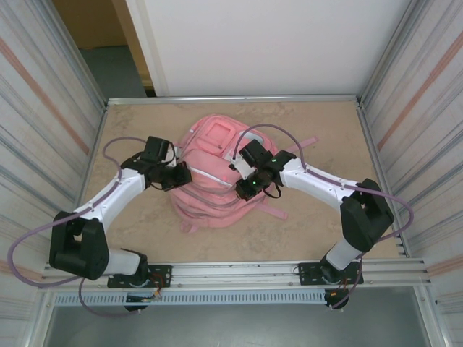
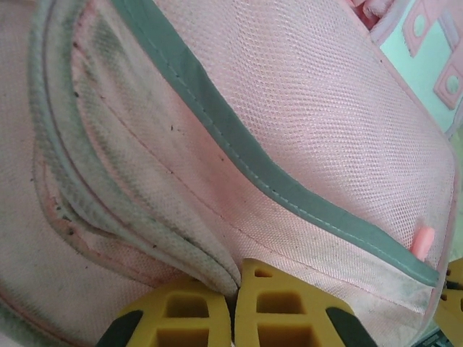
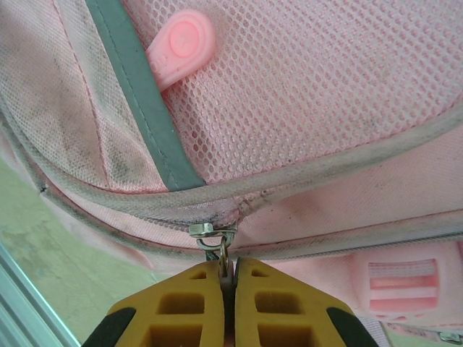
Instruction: Pack the student bag
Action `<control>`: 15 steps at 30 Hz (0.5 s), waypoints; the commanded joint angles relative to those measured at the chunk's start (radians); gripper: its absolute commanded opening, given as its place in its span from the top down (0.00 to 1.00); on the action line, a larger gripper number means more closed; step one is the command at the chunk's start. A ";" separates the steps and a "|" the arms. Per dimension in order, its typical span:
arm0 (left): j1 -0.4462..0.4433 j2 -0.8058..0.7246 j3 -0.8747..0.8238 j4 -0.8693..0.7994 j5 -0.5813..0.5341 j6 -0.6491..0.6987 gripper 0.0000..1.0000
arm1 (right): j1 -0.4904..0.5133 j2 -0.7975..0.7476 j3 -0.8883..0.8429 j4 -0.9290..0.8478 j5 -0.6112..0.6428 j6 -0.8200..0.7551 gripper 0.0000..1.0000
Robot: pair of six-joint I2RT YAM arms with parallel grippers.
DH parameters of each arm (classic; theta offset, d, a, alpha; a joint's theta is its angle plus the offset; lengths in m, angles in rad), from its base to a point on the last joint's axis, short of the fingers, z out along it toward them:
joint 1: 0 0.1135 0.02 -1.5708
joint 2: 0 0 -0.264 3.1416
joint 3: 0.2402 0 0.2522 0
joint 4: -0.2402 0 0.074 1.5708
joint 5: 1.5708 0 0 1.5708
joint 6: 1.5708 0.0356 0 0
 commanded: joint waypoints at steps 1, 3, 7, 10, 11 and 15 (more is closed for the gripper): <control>0.023 0.005 0.022 -0.048 -0.017 0.082 1.00 | -0.056 -0.003 -0.011 -0.143 0.139 -0.040 0.91; 0.023 -0.003 0.023 -0.033 0.028 0.074 1.00 | -0.073 -0.027 -0.025 -0.138 0.140 -0.023 0.86; 0.019 -0.050 0.036 -0.031 0.078 0.078 0.94 | -0.106 -0.111 -0.082 -0.096 0.154 0.001 0.77; 0.021 -0.089 0.059 -0.059 0.087 0.034 0.68 | -0.129 -0.207 -0.118 -0.076 0.132 0.007 0.63; 0.018 -0.107 0.057 -0.059 0.074 0.005 0.63 | -0.134 -0.254 -0.136 -0.060 0.126 0.011 0.60; -0.007 -0.206 0.021 -0.044 -0.048 -0.059 0.23 | -0.160 -0.450 -0.189 0.010 0.171 0.059 0.44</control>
